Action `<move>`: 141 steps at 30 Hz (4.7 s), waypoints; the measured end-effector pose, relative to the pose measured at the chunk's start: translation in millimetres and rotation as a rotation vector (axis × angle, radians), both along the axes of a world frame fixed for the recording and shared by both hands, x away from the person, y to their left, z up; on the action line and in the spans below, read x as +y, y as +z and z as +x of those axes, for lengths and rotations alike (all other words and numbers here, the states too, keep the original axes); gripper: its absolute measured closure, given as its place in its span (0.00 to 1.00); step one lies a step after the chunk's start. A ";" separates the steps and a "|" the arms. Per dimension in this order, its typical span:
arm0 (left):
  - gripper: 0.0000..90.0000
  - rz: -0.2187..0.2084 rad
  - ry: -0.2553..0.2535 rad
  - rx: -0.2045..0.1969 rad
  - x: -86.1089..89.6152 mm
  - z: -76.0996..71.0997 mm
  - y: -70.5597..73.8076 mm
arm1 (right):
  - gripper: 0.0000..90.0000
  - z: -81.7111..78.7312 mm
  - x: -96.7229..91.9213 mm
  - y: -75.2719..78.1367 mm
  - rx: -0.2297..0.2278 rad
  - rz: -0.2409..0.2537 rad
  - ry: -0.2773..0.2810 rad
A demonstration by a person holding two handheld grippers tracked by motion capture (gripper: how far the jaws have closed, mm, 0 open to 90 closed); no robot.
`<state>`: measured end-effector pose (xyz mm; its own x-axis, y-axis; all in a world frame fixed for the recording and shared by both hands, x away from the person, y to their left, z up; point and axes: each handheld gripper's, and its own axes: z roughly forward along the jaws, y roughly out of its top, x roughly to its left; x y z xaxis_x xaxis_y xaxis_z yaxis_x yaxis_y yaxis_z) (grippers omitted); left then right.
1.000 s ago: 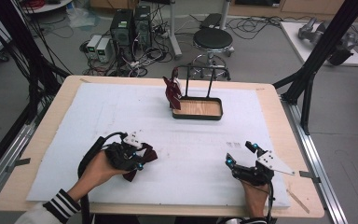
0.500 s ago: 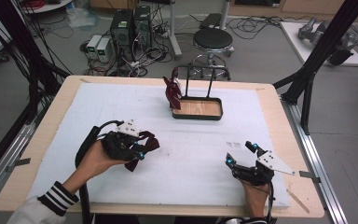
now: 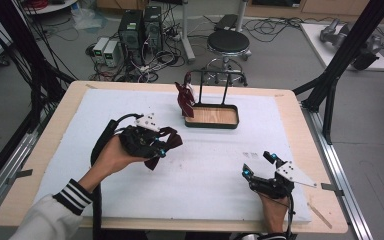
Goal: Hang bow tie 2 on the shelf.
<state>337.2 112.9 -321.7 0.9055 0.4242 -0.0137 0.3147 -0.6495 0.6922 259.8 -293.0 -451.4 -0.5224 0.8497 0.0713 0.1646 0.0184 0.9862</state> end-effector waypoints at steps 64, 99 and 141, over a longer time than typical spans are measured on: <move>0.82 -0.202 0.093 -0.183 -72.7 110.9 35.6 | 0.10 1.3 -0.9 -0.2 -0.004 0.008 -0.001; 0.82 -0.252 0.191 -0.210 -95.5 138.8 15.5 | 0.10 0.7 -0.5 -0.1 0.001 0.009 -0.003; 0.78 -0.188 0.288 -0.068 -93.3 157.2 -14.8 | 0.10 0.2 -0.7 -0.1 0.002 0.010 -0.005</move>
